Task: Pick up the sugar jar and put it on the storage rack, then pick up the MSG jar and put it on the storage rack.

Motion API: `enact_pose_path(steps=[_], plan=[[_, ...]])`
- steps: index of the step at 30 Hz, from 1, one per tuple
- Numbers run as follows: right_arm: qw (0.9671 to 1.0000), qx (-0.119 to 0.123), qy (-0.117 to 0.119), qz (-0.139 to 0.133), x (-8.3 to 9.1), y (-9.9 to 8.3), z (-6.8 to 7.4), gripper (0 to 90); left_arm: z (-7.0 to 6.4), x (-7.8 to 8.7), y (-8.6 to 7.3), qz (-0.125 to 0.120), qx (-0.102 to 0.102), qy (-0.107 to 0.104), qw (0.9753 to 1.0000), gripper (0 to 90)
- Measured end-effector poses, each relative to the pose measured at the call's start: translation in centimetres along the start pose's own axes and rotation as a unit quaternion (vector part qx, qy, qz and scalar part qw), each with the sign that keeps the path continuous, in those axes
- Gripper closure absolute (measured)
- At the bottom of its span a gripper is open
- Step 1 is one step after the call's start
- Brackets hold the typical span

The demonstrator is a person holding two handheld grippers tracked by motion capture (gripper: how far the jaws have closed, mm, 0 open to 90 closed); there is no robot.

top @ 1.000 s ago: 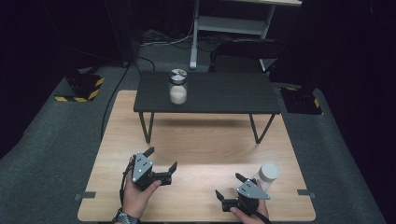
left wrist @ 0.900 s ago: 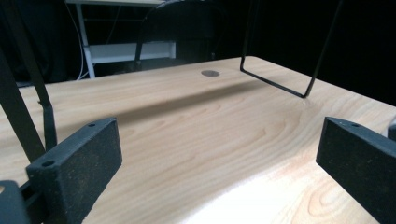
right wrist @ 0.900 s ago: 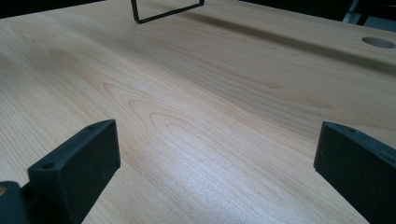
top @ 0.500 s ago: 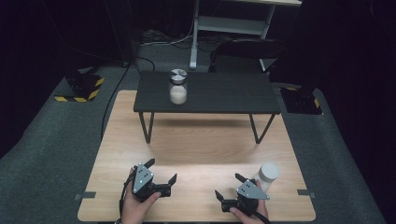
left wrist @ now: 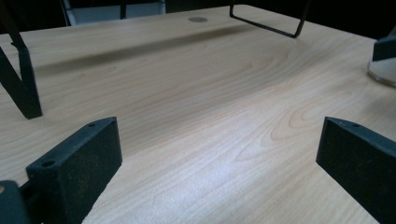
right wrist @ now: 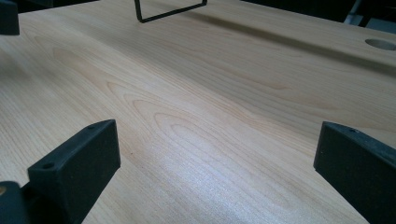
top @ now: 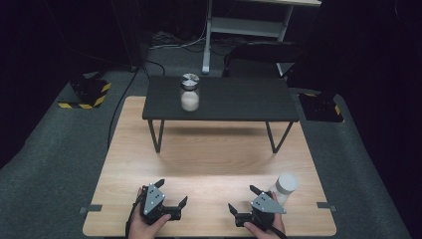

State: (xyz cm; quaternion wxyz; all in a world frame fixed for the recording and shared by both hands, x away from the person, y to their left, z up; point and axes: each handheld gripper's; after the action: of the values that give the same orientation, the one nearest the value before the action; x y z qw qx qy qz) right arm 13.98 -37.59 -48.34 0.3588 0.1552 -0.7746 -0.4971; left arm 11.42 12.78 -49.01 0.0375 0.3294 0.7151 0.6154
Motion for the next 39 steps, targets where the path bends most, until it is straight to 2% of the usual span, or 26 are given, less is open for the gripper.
enact_pose_path(steps=[4, 10, 14, 18, 22, 25, 31, 34, 39], plan=[[1.0000, 0.002, 0.000, 0.000, 0.0, 0.0, 0.1, 0.2, 0.0, 0.0, -0.2, 0.006, 0.001, 0.001, 1.0000, 0.2], [1.0000, 0.004, 0.000, 0.001, 0.0, 0.1, 0.2, 0.3, -0.1, 0.0, -0.4, 0.018, -0.013, 0.004, 0.9998, 0.2], [1.0000, 0.004, -0.001, 0.002, 0.0, 0.1, 0.3, 0.3, -0.1, 0.0, -0.4, 0.021, -0.014, 0.003, 0.9997, 0.2], [1.0000, 0.007, 0.000, 0.002, -0.1, 0.2, 0.4, 0.3, -0.4, 0.0, -0.2, 0.030, -0.026, 0.008, 0.9992, 0.2], [1.0000, 0.007, 0.000, 0.001, 0.0, 0.2, 0.5, 0.3, -1.0, -0.2, 0.0, 0.038, -0.046, 0.013, 0.9981, 0.2], [1.0000, 0.005, 0.001, 0.001, -0.1, 0.2, 0.5, 0.3, -1.1, -0.3, 0.0, 0.040, -0.057, 0.009, 0.9976, 0.3], [1.0000, 0.009, 0.001, 0.000, 0.0, 0.2, 0.6, 0.3, -0.9, -0.2, -0.1, 0.038, -0.043, 0.005, 0.9984, 0.4], [0.9999, 0.011, 0.004, -0.001, 0.0, 0.2, 0.6, 0.3, -1.1, -0.3, 0.0, 0.040, -0.050, 0.003, 0.9980, 0.4], [0.9999, 0.011, 0.002, -0.001, 0.0, 0.1, 0.7, 0.3, -1.0, -0.3, 0.0, 0.041, -0.045, -0.001, 0.9982, 0.4]])
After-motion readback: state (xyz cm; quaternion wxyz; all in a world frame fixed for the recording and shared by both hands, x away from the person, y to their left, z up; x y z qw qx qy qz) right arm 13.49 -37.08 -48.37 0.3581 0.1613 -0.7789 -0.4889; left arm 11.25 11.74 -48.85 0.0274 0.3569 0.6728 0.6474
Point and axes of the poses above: each handheld gripper's, and its own axes: x roughly backward along the jaws, y roughly out of its top, z roughly to its left, and after that the axes turned 12 degrees about x, right-handed
